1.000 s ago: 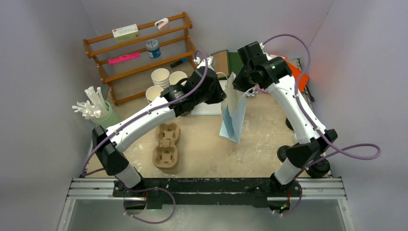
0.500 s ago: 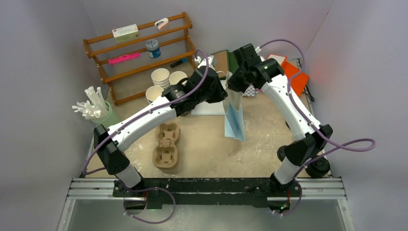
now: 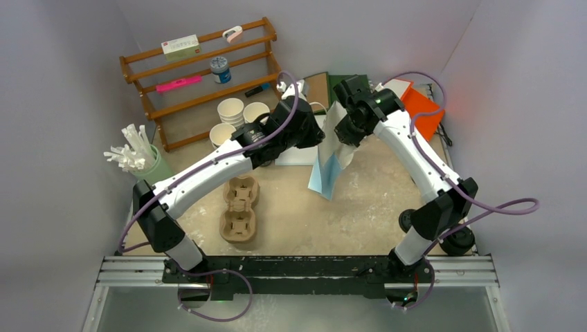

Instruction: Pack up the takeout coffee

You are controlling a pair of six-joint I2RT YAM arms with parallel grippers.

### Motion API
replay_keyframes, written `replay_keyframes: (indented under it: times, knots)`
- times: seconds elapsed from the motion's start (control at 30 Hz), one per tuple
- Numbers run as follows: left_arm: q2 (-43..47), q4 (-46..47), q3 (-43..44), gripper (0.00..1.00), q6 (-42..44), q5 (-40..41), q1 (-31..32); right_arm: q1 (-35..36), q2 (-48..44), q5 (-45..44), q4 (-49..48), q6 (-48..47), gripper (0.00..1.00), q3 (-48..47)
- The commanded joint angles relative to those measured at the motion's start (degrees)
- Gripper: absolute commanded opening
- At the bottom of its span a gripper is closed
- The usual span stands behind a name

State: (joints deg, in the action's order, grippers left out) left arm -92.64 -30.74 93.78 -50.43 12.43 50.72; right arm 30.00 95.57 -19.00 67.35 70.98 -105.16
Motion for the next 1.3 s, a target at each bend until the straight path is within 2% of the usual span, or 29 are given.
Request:
replay_keyframes:
  times: [0.0, 0.4, 0.63, 0.8, 1.0, 1.17, 1.27]
  knots:
    - [3.32, 4.25, 0.00, 0.00, -1.19, 1.29, 0.17, 0.25, 0.23, -4.52, 4.49, 3.84, 0.00, 2.23]
    - [4.20, 3.88, 2.11, 0.00, -0.48, 3.37, -0.06, 0.41, -0.45, -13.60, 6.75, -0.13, 0.00, 7.38]
    - [3.60, 2.86, 5.25, 0.00, 1.56, 2.06, -1.06, 0.40, -4.75, -14.46, -1.05, -12.34, 0.00, 16.93]
    - [3.02, 2.06, 5.24, 0.00, 2.70, 1.29, -1.05, 0.41, -4.43, -23.17, 1.17, -16.21, 0.00, 15.85]
    - [2.92, 2.04, 5.73, 0.00, 3.52, 2.00, -1.19, 0.41, -3.53, -27.68, 5.14, -17.38, 0.00, 15.39]
    - [2.41, 1.18, 7.00, 0.00, 4.68, 1.84, -1.92, 0.76, -8.95, -34.47, -5.61, -28.71, 0.00, 20.37]
    - [1.69, 1.06, 8.81, 0.00, 6.09, 1.48, -1.98, 0.76, -9.15, -39.20, -6.09, -31.03, 0.00, 21.65]
